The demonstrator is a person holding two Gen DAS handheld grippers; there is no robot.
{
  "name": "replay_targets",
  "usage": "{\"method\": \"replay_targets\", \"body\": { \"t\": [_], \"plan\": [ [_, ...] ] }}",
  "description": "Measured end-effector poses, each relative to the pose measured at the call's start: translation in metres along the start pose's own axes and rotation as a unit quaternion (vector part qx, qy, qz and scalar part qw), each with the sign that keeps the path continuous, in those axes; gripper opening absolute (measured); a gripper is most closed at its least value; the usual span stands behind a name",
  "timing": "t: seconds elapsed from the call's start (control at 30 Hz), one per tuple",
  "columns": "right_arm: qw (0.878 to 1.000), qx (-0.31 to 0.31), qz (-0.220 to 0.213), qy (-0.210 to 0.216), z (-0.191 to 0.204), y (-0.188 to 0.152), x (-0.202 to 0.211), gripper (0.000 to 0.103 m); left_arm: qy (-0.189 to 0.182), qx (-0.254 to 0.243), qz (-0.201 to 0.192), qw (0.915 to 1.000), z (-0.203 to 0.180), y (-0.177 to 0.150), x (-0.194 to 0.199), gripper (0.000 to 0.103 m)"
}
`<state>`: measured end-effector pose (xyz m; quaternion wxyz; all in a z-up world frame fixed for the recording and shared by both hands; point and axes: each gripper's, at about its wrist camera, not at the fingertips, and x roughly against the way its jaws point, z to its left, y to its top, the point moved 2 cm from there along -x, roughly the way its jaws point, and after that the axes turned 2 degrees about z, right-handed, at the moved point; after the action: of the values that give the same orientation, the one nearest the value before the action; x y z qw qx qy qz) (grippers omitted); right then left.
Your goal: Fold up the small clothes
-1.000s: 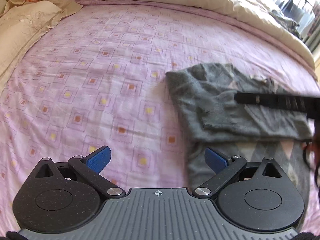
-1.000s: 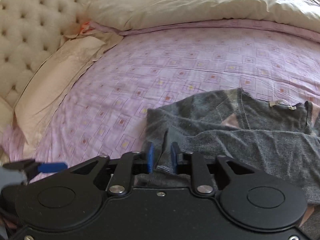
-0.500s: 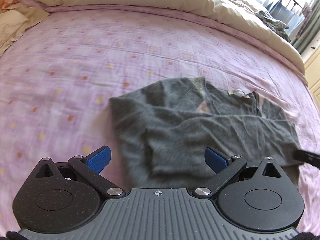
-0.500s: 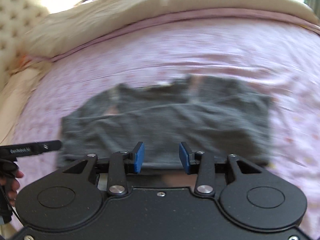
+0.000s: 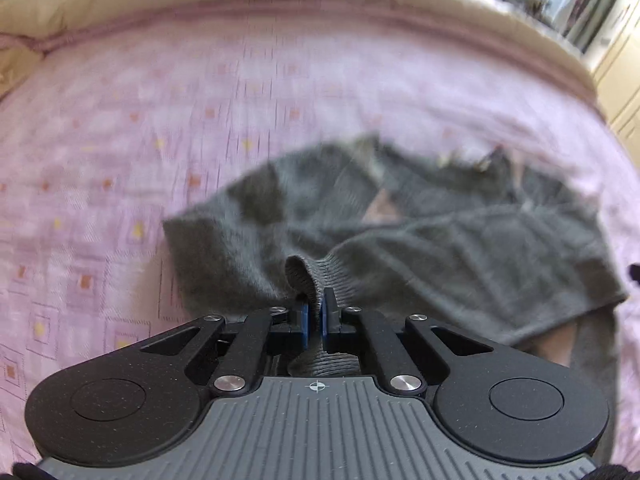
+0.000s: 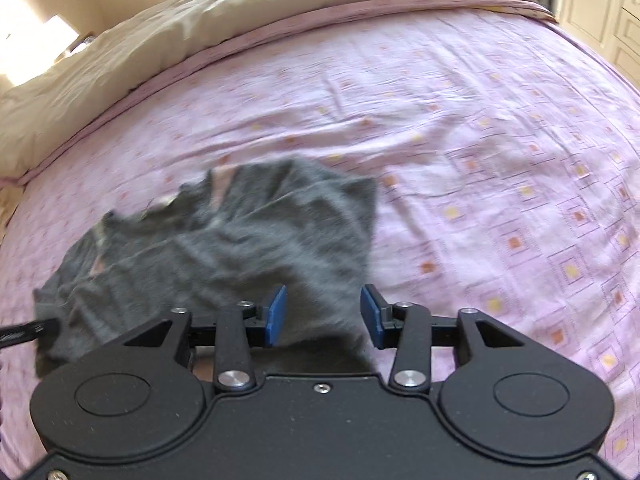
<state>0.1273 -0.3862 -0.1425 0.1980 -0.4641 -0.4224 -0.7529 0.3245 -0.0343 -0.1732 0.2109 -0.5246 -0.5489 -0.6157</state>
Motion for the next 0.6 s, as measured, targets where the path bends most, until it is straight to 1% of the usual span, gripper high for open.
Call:
{"method": "replay_targets", "body": {
  "t": [0.1,0.2,0.27,0.33,0.43,0.53,0.57,0.6],
  "plan": [
    [1.0,-0.026,-0.007,-0.002,-0.016,0.013,-0.01,0.057,-0.018,0.016,-0.032,0.9992,-0.001,0.004,0.03,0.005],
    [0.999,-0.053,-0.003,-0.004,-0.029,0.025,-0.027,0.057,-0.028,0.003,-0.058,0.9979,-0.011,0.011,0.053,0.005],
    [0.998,-0.07,0.001,-0.003,-0.032,0.031,-0.039,0.057,-0.037,-0.005,-0.068,0.997,-0.019,0.018,0.062,0.005],
    [0.997,-0.082,0.007,-0.005,-0.034,0.035,-0.051,0.057,-0.039,-0.012,-0.066,0.997,-0.026,0.023,0.064,0.005],
    [0.996,-0.092,0.016,-0.009,-0.035,0.04,-0.065,0.057,-0.022,-0.018,-0.058,0.9979,-0.03,0.024,0.06,0.005],
    [0.995,-0.093,0.027,-0.01,-0.032,0.042,-0.073,0.057,-0.005,-0.004,-0.037,0.9993,-0.022,0.019,0.048,0.005],
    [0.995,-0.09,0.032,-0.01,-0.03,0.042,-0.075,0.053,0.001,0.002,-0.03,0.9995,-0.017,0.017,0.044,0.005],
    [0.996,-0.084,0.034,-0.008,-0.028,0.042,-0.076,0.026,0.009,0.008,-0.024,0.9996,-0.013,0.015,0.04,0.005]
  ]
}}
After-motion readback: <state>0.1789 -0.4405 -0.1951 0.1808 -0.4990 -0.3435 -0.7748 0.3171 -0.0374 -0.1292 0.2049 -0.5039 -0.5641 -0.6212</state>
